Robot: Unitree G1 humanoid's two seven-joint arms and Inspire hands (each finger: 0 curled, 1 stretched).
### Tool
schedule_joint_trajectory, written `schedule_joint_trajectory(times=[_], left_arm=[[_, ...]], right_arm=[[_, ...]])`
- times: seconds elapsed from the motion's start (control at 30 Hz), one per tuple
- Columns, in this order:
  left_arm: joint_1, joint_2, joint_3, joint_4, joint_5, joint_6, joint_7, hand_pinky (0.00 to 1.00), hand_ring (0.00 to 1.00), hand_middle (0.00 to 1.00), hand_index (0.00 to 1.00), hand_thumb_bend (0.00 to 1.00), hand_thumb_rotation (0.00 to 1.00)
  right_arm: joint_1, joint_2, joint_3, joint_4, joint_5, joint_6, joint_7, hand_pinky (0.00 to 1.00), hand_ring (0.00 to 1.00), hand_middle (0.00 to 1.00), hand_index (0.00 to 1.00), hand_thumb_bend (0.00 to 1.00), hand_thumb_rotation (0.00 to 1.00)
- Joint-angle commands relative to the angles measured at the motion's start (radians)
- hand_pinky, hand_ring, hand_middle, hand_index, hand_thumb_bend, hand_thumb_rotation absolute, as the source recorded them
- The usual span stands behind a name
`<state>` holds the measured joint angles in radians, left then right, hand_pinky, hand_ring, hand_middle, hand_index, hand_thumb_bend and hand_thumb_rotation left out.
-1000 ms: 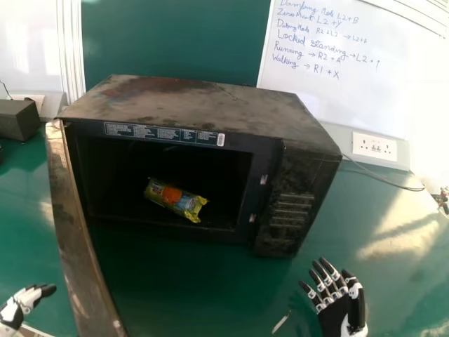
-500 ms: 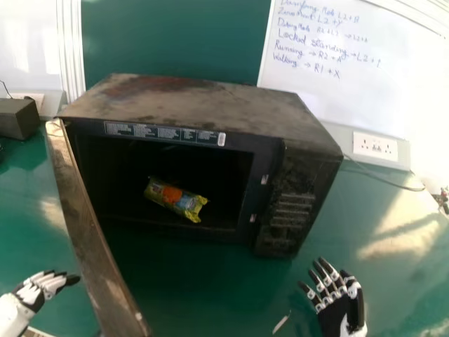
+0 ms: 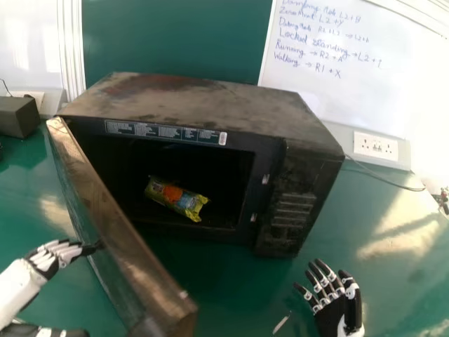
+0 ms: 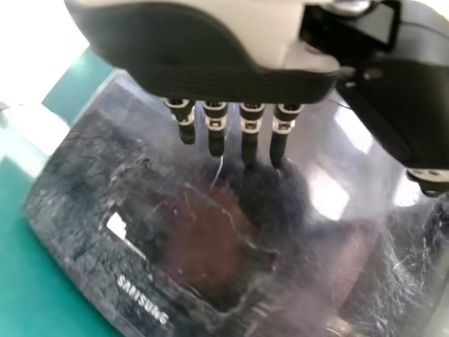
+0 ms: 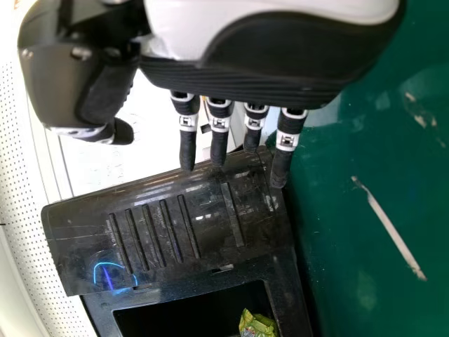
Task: Put biscuit inside oven
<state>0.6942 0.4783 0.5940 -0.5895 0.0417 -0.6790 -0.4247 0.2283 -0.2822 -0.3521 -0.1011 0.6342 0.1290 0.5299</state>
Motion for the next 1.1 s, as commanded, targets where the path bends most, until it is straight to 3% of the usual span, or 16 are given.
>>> schedule_joint_trajectory(times=[0.0, 0.33, 0.63, 0.87, 1.07], left_arm=[[-0.048, 0.035, -0.023, -0.009, 0.013, 0.027, -0.014, 1.0, 1.0, 1.0, 1.0, 0.73, 0.88], [-0.238, 0.12, -0.094, 0.038, 0.042, 0.105, -0.041, 1.0, 1.0, 1.0, 1.0, 0.74, 0.85], [-0.369, 0.187, -0.21, 0.07, 0.09, 0.201, -0.09, 1.0, 1.0, 1.0, 1.0, 0.74, 0.86], [-0.532, 0.2, -0.336, 0.202, 0.161, 0.141, -0.068, 1.0, 1.0, 1.0, 1.0, 0.74, 0.86], [-0.657, 0.208, -0.422, 0.27, 0.164, 0.163, -0.083, 1.0, 1.0, 1.0, 0.99, 0.74, 0.85]], right_arm=[[0.004, 0.005, -0.002, -0.01, -0.007, 0.005, -0.006, 0.77, 0.89, 0.93, 0.86, 0.54, 0.77], [-0.006, 0.009, -0.005, 0.003, 0.003, 0.007, 0.005, 0.73, 0.88, 0.91, 0.86, 0.5, 0.74], [-0.015, 0.014, -0.003, 0.008, 0.002, 0.015, 0.001, 0.78, 0.91, 0.94, 0.91, 0.46, 0.72], [-0.021, 0.012, -0.002, 0.014, 0.003, 0.016, 0.012, 0.74, 0.87, 0.92, 0.88, 0.45, 0.72], [-0.017, 0.012, -0.005, 0.011, 0.004, 0.024, 0.013, 0.72, 0.87, 0.92, 0.87, 0.47, 0.72]])
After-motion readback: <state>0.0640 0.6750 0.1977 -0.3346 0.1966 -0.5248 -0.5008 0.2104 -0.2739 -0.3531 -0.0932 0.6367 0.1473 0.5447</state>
